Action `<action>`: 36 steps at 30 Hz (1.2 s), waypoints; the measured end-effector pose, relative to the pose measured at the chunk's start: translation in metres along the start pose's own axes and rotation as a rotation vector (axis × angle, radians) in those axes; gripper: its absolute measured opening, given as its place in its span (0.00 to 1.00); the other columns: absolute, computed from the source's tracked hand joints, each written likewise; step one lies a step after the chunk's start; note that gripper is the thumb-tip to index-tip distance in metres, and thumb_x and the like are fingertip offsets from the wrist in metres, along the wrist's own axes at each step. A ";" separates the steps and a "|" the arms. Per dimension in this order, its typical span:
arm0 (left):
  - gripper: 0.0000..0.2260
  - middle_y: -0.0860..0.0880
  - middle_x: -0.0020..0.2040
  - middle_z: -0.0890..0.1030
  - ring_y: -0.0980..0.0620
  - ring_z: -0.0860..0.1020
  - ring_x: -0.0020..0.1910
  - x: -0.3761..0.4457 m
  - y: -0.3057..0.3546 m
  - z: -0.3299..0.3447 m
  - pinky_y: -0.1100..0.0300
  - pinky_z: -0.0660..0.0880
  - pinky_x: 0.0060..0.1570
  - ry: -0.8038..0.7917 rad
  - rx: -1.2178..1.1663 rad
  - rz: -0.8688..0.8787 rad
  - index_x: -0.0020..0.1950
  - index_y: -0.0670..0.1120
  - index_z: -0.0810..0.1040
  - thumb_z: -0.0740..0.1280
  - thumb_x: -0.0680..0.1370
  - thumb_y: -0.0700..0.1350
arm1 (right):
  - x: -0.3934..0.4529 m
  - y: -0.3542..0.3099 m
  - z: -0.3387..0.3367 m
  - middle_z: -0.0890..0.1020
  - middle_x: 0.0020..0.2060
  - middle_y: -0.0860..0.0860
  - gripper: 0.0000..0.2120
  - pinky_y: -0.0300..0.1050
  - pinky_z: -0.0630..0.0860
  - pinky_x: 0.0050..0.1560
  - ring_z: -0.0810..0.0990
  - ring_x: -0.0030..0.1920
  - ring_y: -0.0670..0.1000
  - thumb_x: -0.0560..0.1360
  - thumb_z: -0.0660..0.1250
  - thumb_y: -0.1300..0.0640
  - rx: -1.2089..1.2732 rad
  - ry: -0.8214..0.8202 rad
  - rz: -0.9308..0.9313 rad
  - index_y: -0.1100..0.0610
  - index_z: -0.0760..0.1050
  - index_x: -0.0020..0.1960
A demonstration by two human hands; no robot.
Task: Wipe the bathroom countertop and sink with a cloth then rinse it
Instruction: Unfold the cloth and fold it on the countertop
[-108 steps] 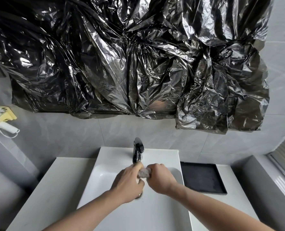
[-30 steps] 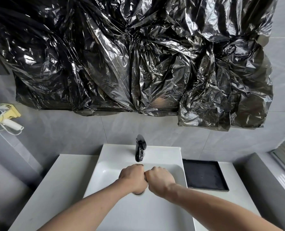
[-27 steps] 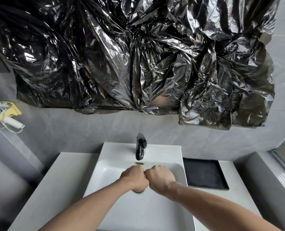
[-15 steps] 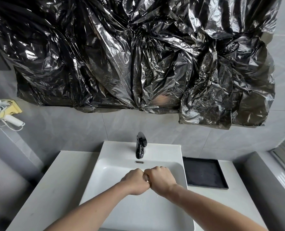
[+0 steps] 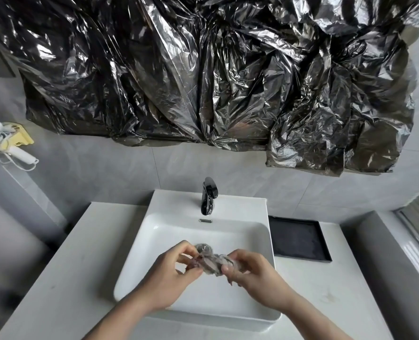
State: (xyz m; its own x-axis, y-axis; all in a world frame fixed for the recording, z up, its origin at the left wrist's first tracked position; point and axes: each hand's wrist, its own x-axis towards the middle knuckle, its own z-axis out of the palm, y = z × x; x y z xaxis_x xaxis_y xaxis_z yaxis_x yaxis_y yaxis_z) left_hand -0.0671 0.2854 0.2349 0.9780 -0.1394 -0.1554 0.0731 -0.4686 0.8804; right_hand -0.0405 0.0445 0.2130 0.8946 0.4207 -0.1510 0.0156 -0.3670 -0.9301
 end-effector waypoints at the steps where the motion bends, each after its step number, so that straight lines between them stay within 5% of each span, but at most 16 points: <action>1: 0.08 0.53 0.52 0.84 0.54 0.81 0.52 -0.007 0.000 -0.001 0.59 0.75 0.43 0.025 -0.036 -0.002 0.44 0.45 0.74 0.73 0.77 0.43 | -0.007 0.001 0.003 0.81 0.35 0.46 0.13 0.40 0.73 0.45 0.76 0.38 0.43 0.81 0.69 0.44 0.021 -0.017 -0.013 0.52 0.80 0.44; 6: 0.12 0.48 0.46 0.82 0.51 0.78 0.44 -0.036 0.004 0.002 0.59 0.72 0.35 0.097 -0.088 0.020 0.42 0.41 0.71 0.74 0.74 0.37 | -0.030 0.004 0.021 0.78 0.34 0.42 0.19 0.41 0.73 0.47 0.75 0.38 0.44 0.82 0.62 0.40 0.084 0.074 0.019 0.47 0.79 0.37; 12: 0.18 0.54 0.54 0.82 0.52 0.82 0.50 -0.056 0.006 0.000 0.56 0.78 0.50 -0.020 -0.165 -0.044 0.60 0.55 0.79 0.77 0.71 0.48 | -0.044 -0.004 0.033 0.77 0.34 0.45 0.19 0.45 0.72 0.44 0.73 0.37 0.44 0.85 0.62 0.49 0.105 0.123 -0.006 0.60 0.80 0.44; 16: 0.02 0.49 0.44 0.85 0.51 0.84 0.42 -0.063 0.005 0.007 0.53 0.81 0.46 0.064 -0.101 -0.034 0.49 0.51 0.84 0.73 0.78 0.44 | -0.051 -0.007 0.036 0.83 0.36 0.50 0.11 0.39 0.73 0.44 0.76 0.37 0.43 0.84 0.66 0.55 0.131 0.130 0.011 0.58 0.84 0.48; 25: 0.12 0.47 0.49 0.84 0.51 0.82 0.51 -0.079 0.007 0.005 0.61 0.75 0.53 0.065 -0.191 0.002 0.44 0.45 0.86 0.65 0.82 0.38 | -0.070 -0.005 0.040 0.87 0.46 0.44 0.07 0.47 0.75 0.59 0.83 0.42 0.45 0.80 0.71 0.50 0.004 0.286 0.059 0.49 0.86 0.44; 31: 0.09 0.43 0.50 0.85 0.48 0.82 0.54 -0.081 0.001 0.006 0.57 0.74 0.57 0.022 -0.270 -0.043 0.51 0.44 0.85 0.65 0.80 0.39 | -0.077 -0.009 0.042 0.84 0.30 0.54 0.15 0.48 0.74 0.38 0.76 0.29 0.49 0.80 0.71 0.47 0.136 0.281 0.076 0.53 0.82 0.38; 34: 0.13 0.46 0.51 0.85 0.48 0.81 0.54 -0.085 -0.002 0.006 0.62 0.76 0.53 -0.031 -0.204 -0.051 0.44 0.49 0.83 0.64 0.76 0.32 | -0.081 -0.011 0.047 0.84 0.32 0.59 0.14 0.48 0.72 0.37 0.75 0.30 0.51 0.79 0.72 0.46 0.239 0.265 0.092 0.54 0.82 0.39; 36: 0.11 0.46 0.52 0.84 0.46 0.81 0.55 -0.088 -0.003 0.004 0.55 0.77 0.55 -0.134 -0.182 -0.061 0.45 0.49 0.82 0.63 0.72 0.37 | -0.084 -0.012 0.052 0.84 0.33 0.58 0.14 0.48 0.72 0.37 0.76 0.31 0.51 0.78 0.73 0.46 0.271 0.264 0.089 0.55 0.83 0.41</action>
State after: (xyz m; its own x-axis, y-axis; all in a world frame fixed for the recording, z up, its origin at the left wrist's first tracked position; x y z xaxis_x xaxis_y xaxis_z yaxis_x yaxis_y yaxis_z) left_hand -0.1539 0.2959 0.2442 0.9368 -0.2362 -0.2581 0.1769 -0.3165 0.9319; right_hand -0.1388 0.0570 0.2194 0.9718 0.1564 -0.1763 -0.1540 -0.1451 -0.9774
